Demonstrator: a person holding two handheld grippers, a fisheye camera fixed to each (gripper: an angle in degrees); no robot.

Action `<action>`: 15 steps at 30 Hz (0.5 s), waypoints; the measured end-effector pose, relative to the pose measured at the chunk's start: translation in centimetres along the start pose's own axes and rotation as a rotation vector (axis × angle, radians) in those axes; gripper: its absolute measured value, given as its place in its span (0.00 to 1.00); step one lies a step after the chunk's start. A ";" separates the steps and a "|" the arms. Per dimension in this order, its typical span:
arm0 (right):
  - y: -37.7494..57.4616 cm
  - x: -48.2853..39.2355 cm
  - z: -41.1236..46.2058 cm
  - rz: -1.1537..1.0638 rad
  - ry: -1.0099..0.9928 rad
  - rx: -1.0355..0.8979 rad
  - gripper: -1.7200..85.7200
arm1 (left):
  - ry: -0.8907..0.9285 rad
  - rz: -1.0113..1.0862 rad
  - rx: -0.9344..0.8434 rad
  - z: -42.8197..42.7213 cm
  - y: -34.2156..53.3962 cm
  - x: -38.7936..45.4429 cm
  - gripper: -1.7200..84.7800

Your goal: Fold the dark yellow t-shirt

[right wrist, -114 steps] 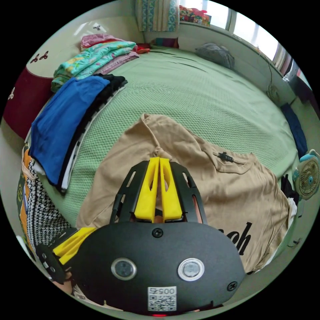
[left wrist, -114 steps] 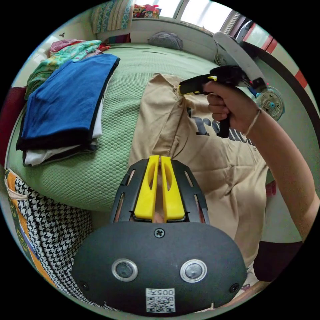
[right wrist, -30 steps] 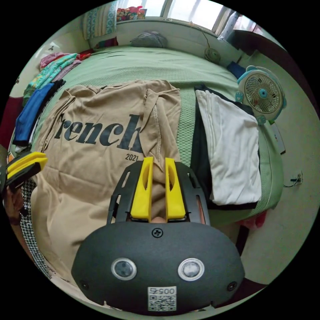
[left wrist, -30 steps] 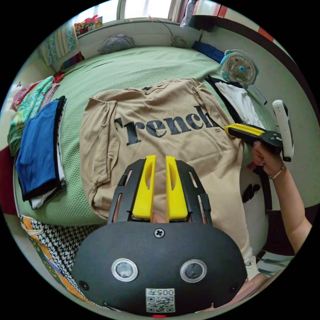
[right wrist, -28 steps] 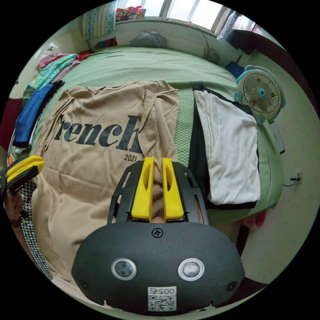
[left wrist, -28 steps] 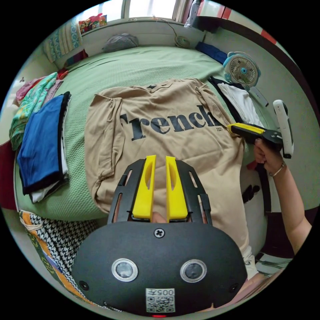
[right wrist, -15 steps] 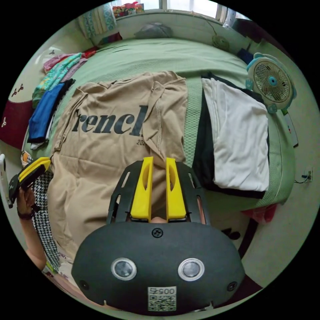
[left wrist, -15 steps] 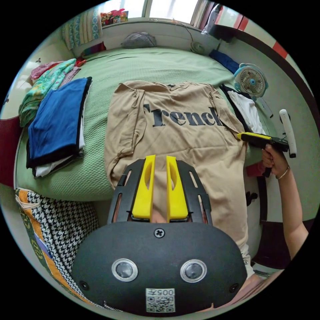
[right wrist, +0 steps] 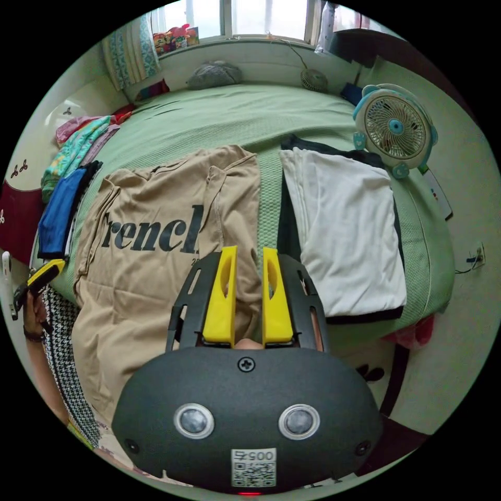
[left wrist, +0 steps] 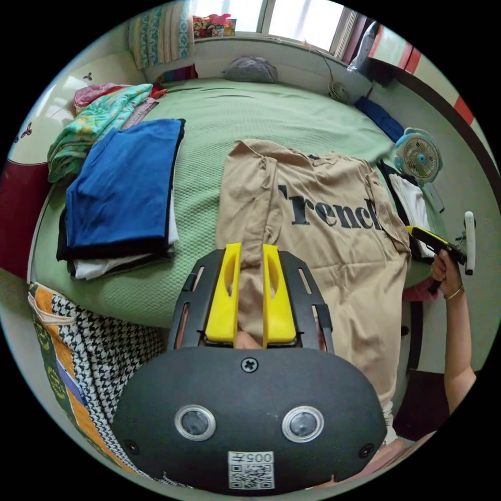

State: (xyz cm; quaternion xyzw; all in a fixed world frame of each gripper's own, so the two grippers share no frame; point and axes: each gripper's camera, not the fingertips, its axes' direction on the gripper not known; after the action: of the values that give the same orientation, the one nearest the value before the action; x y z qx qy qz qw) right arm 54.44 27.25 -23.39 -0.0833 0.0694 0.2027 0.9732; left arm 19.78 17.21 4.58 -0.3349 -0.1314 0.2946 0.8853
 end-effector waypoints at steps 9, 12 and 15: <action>-6.7 0.6 3.3 0.028 0.012 0.022 0.10 | 0.005 0.050 -0.017 3.5 -8.8 -1.2 0.15; -9.2 0.7 4.3 0.047 -0.019 0.019 0.10 | 0.032 0.063 -0.059 5.5 -11.1 -1.3 0.16; -11.4 0.5 4.9 0.060 -0.066 0.039 0.10 | 0.010 0.065 -0.046 6.5 -12.6 -1.1 0.17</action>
State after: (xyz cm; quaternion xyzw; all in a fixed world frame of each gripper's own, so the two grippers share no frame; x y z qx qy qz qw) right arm 60.06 18.03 -17.20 -0.0555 0.0437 0.2330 0.9699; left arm 21.57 12.31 17.80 -0.3606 -0.1229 0.3185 0.8680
